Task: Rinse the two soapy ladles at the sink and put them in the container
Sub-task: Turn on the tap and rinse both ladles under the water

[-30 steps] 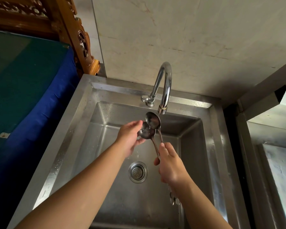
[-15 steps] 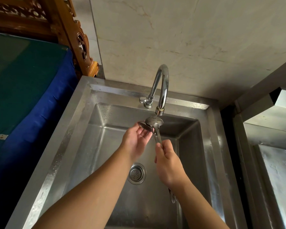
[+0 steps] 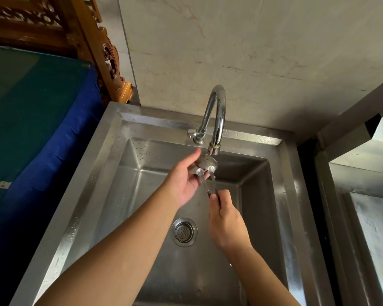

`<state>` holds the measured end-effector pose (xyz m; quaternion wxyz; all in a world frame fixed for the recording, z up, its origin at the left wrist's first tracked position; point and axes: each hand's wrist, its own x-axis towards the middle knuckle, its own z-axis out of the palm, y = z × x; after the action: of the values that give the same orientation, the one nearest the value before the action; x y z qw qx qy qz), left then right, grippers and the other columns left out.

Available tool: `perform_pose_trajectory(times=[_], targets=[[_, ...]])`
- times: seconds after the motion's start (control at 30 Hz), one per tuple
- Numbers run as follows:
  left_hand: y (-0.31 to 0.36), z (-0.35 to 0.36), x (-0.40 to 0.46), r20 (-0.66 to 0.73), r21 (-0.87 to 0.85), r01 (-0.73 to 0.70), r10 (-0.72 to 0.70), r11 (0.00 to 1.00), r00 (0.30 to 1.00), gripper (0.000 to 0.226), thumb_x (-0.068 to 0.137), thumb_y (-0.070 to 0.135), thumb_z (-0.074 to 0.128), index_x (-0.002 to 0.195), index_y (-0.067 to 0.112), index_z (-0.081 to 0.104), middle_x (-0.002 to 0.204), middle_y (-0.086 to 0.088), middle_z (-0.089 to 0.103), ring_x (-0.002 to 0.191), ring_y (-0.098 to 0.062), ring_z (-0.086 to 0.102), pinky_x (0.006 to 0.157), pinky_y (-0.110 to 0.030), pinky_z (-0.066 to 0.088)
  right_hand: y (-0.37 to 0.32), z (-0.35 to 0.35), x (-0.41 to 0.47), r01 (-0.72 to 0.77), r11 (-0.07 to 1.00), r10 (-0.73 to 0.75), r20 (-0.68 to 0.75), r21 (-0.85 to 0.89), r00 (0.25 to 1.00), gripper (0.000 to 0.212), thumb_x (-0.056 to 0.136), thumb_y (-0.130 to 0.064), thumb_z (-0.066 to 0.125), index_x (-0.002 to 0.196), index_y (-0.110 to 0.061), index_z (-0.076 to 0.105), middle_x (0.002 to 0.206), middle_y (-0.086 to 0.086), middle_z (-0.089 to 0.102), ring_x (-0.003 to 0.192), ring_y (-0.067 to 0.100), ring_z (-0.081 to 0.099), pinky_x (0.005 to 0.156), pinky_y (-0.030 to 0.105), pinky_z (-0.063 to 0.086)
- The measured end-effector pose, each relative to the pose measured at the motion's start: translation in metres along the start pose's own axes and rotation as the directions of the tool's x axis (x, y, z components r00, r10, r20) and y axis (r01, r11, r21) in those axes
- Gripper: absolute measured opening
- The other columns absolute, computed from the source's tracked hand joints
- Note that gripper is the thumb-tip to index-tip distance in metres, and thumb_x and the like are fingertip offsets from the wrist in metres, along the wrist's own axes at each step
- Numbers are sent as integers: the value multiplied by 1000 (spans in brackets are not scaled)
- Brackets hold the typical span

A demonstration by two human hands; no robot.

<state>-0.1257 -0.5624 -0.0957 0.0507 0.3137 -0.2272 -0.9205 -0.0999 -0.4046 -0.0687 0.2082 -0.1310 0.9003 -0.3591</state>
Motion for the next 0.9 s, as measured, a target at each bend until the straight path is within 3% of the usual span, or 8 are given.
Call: perform_pose_trajectory(times=[0.07,0.13,0.27,0.4,0.5,0.6,0.7,0.9], targets=[[1,0,0,38,178,-22,15,984,999,74,58,14,96,124,12,62,109,-13,77,93,-29,76,87,-47,62,3,-1,4,42,998,-42,-7,-48,999,26,102,-44,33,83,-27,33,63,-3,61,60,26,58,55,43,43],[6,2,3,-1,403,-49,54,914,999,80,49,13,100,121,18,66,117,-13,75,92,-28,76,77,-40,63,7,-3,6,89,991,-92,-22,-97,996,26,102,-45,32,83,-27,32,60,-4,59,56,24,56,51,42,42],[21,8,7,16,788,-137,202,601,979,61,40,40,100,95,32,74,98,2,78,77,-14,77,60,-29,62,18,-7,9,199,955,-220,-72,-221,973,23,102,-45,30,85,-29,30,53,-6,53,46,22,48,45,36,35],[21,21,7,24,921,-121,255,370,967,42,52,56,84,84,34,69,76,15,70,65,-6,68,48,-20,49,21,-4,9,257,920,-295,-94,-296,951,21,102,-45,28,86,-31,29,49,-6,48,43,23,43,42,36,35],[20,29,9,-51,854,-77,229,515,972,30,59,51,83,79,31,75,65,18,71,58,-1,63,44,-17,44,20,-3,9,264,919,-307,-109,-293,946,22,101,-47,27,86,-30,29,50,-4,50,46,27,48,43,38,39],[22,35,14,-176,773,33,164,634,971,18,75,38,81,87,26,79,78,11,77,66,-5,64,49,-23,42,23,-6,7,262,927,-296,-98,-268,950,25,100,-50,27,87,-29,31,53,-1,56,53,33,54,47,43,47],[25,39,16,-240,682,112,76,723,968,22,83,31,70,64,22,78,63,3,73,34,-9,51,34,-14,32,27,-8,6,271,943,-289,-71,-196,955,26,101,-51,31,85,-29,31,53,-3,54,52,31,50,50,44,48],[30,35,22,-268,618,222,-64,754,961,32,89,52,64,84,21,69,92,-5,71,70,-19,55,46,-25,34,35,-15,10,272,962,-273,-17,-32,962,31,102,-50,37,83,-25,34,52,-8,48,46,15,37,48,40,40]])
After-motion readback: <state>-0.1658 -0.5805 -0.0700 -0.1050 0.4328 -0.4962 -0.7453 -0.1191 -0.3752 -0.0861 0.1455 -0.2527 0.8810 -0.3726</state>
